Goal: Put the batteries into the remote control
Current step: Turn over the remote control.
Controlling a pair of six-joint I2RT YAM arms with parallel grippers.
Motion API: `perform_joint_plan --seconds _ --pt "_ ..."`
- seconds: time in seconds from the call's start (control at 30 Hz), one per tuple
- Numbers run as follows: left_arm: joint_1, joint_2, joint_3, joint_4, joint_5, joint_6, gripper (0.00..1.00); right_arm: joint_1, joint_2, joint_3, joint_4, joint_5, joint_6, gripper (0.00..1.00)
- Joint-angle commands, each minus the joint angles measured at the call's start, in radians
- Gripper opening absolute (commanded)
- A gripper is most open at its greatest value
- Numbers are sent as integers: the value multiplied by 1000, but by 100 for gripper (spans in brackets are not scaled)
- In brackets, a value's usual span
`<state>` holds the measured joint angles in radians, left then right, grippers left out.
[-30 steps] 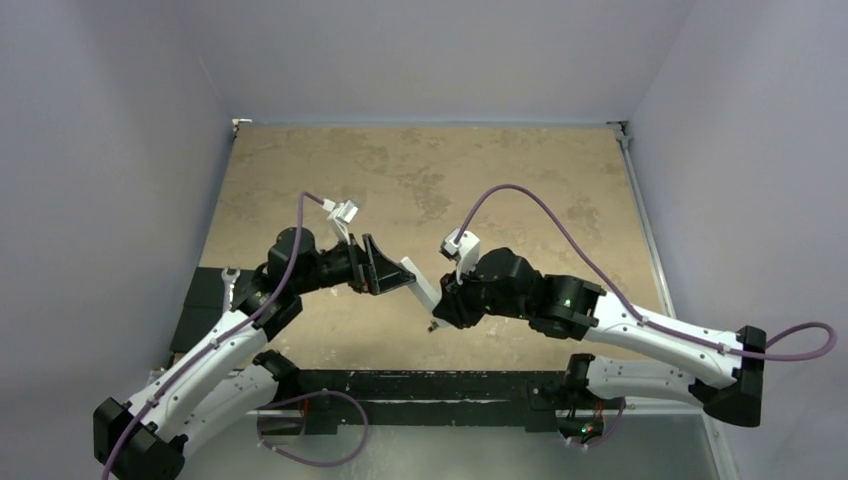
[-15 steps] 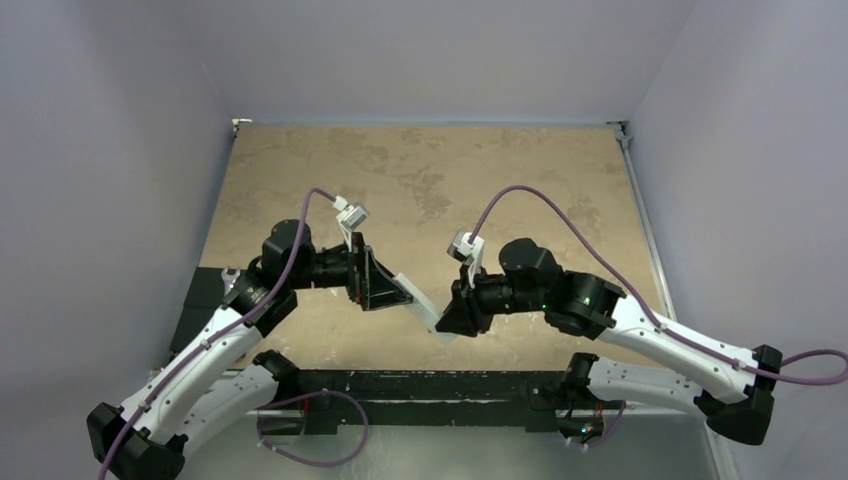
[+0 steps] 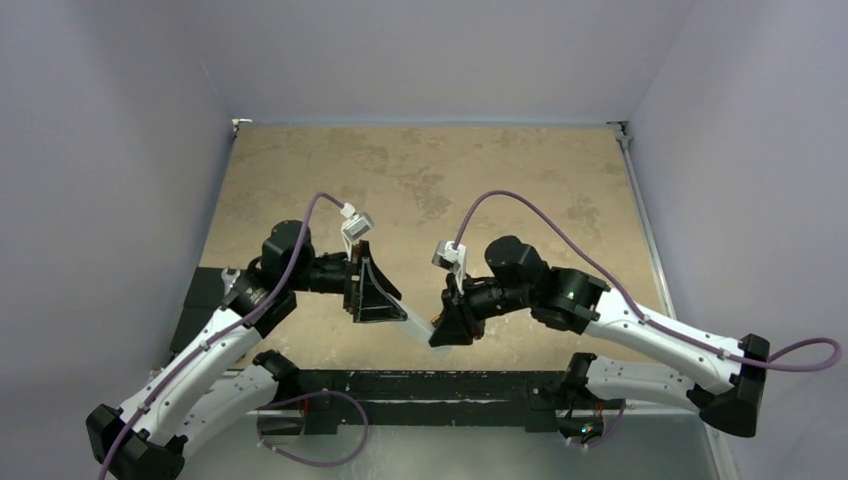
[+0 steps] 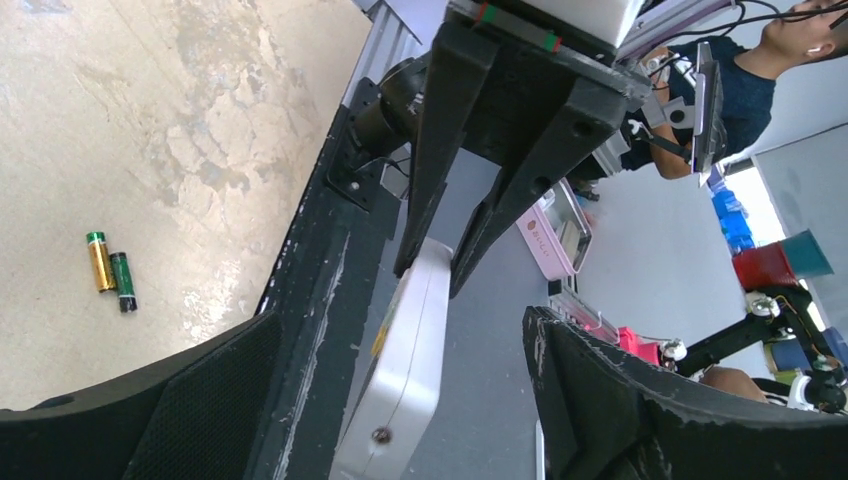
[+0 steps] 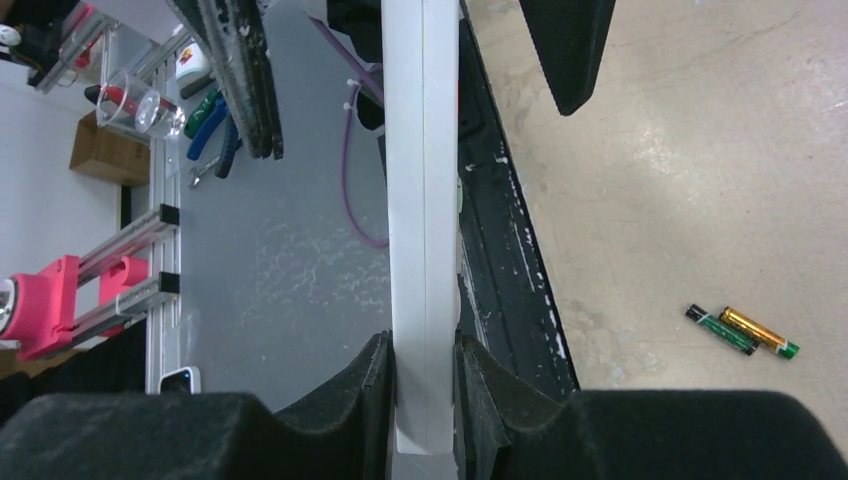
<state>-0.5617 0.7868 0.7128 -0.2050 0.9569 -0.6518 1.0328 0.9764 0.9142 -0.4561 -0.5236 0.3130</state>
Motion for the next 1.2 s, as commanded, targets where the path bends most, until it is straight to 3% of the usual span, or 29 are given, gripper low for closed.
perform_joint_plan --seconds 0.0,0.23,0.37,0.7,0.9,1.03,1.1,1.17 --pt "6 -18 14 10 43 33 87 -5 30 72 41 -64 -15 0" --pt "6 -14 33 -82 38 98 64 -17 42 88 31 -95 -14 0" --pt "7 -14 36 -112 40 126 57 -29 42 91 22 -114 -15 0" --pt "6 -12 54 -111 63 144 44 -48 33 70 9 -149 -12 0" --pt "6 -11 51 -69 83 122 43 -55 36 50 42 -183 -5 0" --pt "6 -13 41 -31 96 94 37 -59 42 41 59 -194 -3 0" --pt "6 -16 35 -16 100 84 32 -60 44 37 61 -194 -5 0" --pt "6 -18 29 -3 107 77 18 -62 44 34 63 -191 -5 0"
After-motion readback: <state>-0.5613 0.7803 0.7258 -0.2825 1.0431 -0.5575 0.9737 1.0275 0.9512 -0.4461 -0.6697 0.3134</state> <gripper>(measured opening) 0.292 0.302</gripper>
